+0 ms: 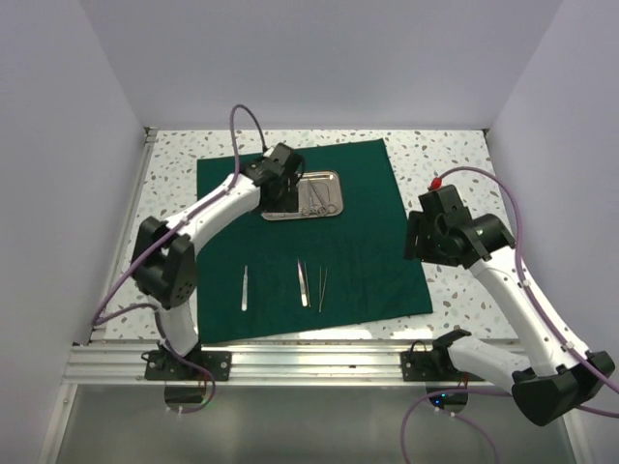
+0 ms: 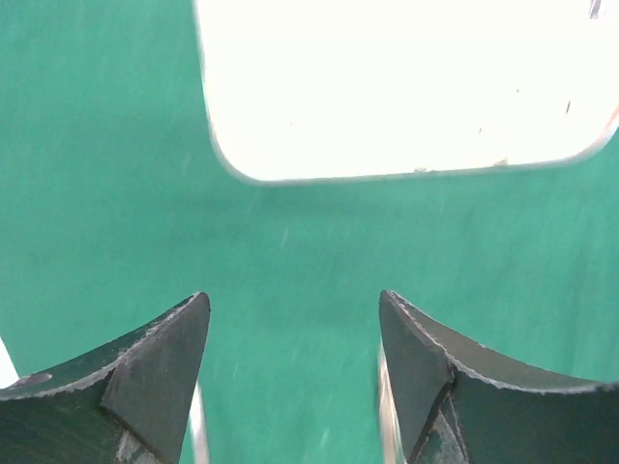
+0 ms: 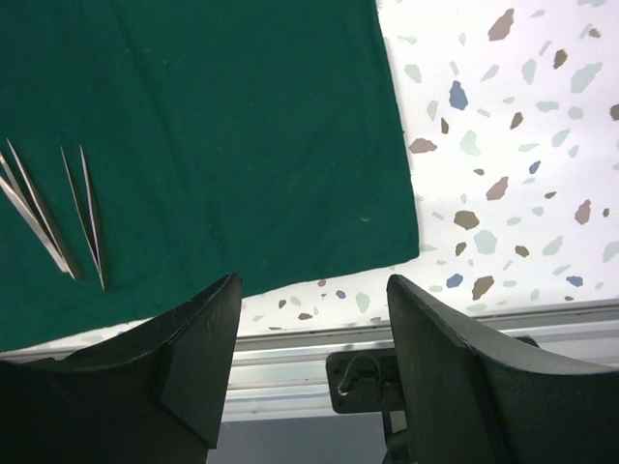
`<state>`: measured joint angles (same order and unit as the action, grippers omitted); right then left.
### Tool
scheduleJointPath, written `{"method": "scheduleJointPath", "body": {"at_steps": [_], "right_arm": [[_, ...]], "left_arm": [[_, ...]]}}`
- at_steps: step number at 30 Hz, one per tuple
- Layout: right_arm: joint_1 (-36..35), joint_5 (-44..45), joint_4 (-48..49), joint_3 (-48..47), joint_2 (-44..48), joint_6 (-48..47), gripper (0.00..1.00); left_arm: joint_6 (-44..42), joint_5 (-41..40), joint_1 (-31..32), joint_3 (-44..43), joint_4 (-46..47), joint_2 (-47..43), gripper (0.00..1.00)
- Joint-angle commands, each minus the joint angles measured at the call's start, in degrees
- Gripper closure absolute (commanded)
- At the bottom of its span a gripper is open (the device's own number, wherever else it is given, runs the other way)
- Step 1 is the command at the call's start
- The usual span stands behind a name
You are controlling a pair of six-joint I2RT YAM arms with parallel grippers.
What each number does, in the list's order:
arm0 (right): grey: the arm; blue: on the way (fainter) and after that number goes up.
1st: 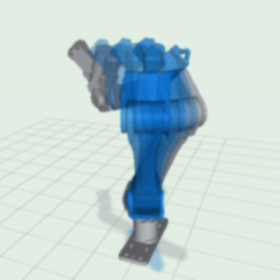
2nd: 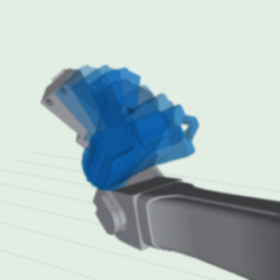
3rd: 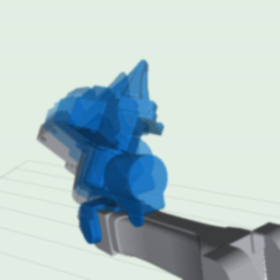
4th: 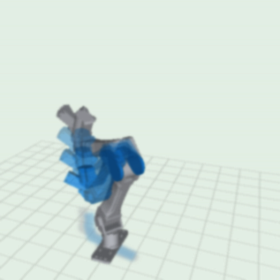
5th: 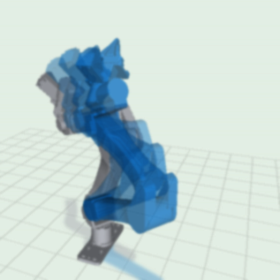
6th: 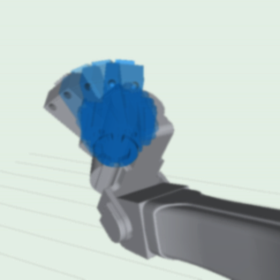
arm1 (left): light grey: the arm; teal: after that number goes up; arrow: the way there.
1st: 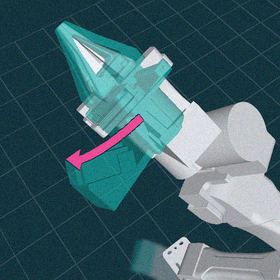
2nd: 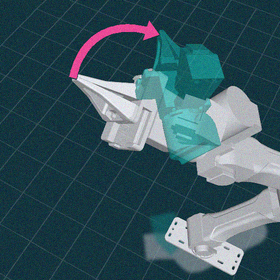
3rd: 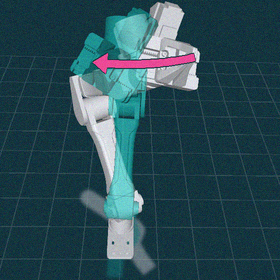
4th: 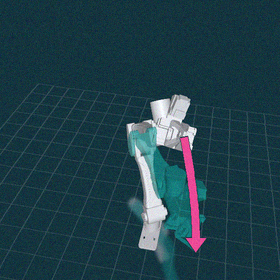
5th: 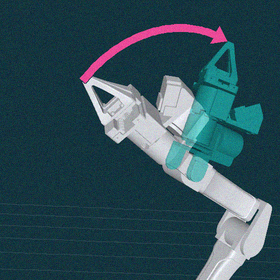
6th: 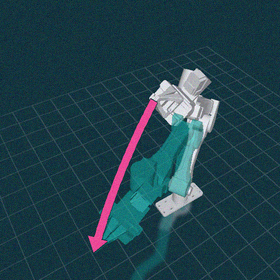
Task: Open and lay out the surgical kit
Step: Pick up the medical item from the container.
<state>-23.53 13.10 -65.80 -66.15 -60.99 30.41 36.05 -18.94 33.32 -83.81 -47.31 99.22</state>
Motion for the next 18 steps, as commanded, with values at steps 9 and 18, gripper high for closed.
{"method": "scheduleJointPath", "body": {"at_steps": [9,18], "right_arm": [[-0.11,8.16,-5.39,-6.62,1.14,1.4,0.34],[0.06,11.15,-6.71,-7.41,0.44,2.54,0.32]], "left_arm": [[-11.53,3.82,-4.93,-31.4,-1.03,30.05,0.31],[-11.62,5.76,-6.16,-28.34,1.17,33.14,0.35]]}}
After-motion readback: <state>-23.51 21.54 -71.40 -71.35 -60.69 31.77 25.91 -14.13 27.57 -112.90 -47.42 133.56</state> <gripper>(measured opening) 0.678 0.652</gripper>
